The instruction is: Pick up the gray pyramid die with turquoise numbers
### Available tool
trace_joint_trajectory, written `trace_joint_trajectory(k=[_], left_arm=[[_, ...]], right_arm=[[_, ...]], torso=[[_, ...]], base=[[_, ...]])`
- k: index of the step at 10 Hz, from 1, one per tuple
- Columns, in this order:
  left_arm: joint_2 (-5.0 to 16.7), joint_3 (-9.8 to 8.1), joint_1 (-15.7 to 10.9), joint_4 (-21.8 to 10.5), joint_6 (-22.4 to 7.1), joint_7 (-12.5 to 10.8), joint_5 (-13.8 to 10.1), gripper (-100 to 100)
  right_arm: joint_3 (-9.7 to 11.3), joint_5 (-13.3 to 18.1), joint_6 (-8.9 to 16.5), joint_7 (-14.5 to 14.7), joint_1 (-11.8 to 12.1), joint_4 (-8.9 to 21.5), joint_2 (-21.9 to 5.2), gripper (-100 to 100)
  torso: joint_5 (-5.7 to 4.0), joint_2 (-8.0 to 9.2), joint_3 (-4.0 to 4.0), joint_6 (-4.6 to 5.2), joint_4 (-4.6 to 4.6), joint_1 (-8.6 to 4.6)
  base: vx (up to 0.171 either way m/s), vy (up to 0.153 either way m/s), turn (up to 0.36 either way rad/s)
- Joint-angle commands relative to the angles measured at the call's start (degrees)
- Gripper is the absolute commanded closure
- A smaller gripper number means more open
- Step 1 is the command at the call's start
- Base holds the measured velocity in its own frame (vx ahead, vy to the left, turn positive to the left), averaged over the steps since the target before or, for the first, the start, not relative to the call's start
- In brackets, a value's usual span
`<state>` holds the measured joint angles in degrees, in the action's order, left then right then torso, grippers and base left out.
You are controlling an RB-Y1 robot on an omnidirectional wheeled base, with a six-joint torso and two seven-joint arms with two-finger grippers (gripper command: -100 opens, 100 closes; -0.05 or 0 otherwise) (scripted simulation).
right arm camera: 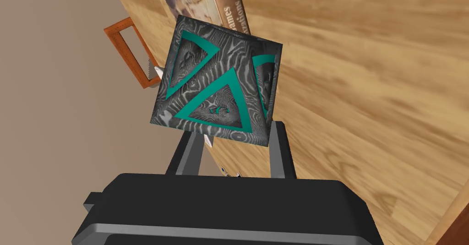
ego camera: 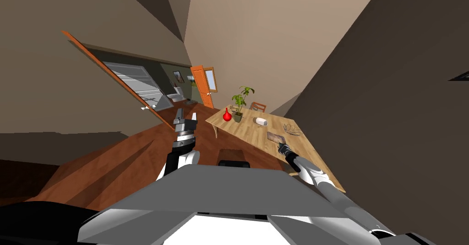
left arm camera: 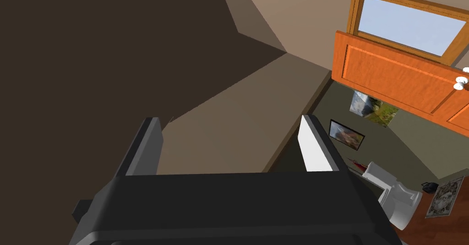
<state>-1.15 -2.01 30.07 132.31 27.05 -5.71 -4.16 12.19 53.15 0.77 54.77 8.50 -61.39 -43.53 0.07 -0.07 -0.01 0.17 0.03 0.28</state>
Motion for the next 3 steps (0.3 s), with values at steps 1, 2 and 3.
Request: trace_joint_trajectory(k=[1,2,3], left_arm=[[0.0,0.0,0.0,0.0,0.0,0.0,0.0,0],[0.0,0.0,0.0,0.0,0.0,0.0,0.0,0],[0.0,0.0,0.0,0.0,0.0,0.0,0.0,0]], right_arm=[[0.4,0.0,-1.0,0.0,0.7,-1.6,-0.9,100],[0.3,0.0,-0.4,0.0,0.4,-1.0,-0.6,100],[0.3,0.0,-0.5,0.0,0.5,-1.1,-0.6,0]], torso=[[0.0,0.0,0.0,0.0,0.0,0.0],[-0.02,-0.05,-0.03,0.0,-0.01,-0.03],[-0.06,0.02,0.01,-0.07,0.0,-0.17]], base=[[0.078,0.067,-0.215],[0.032,0.031,-0.049],[0.004,0.007,0.009]])
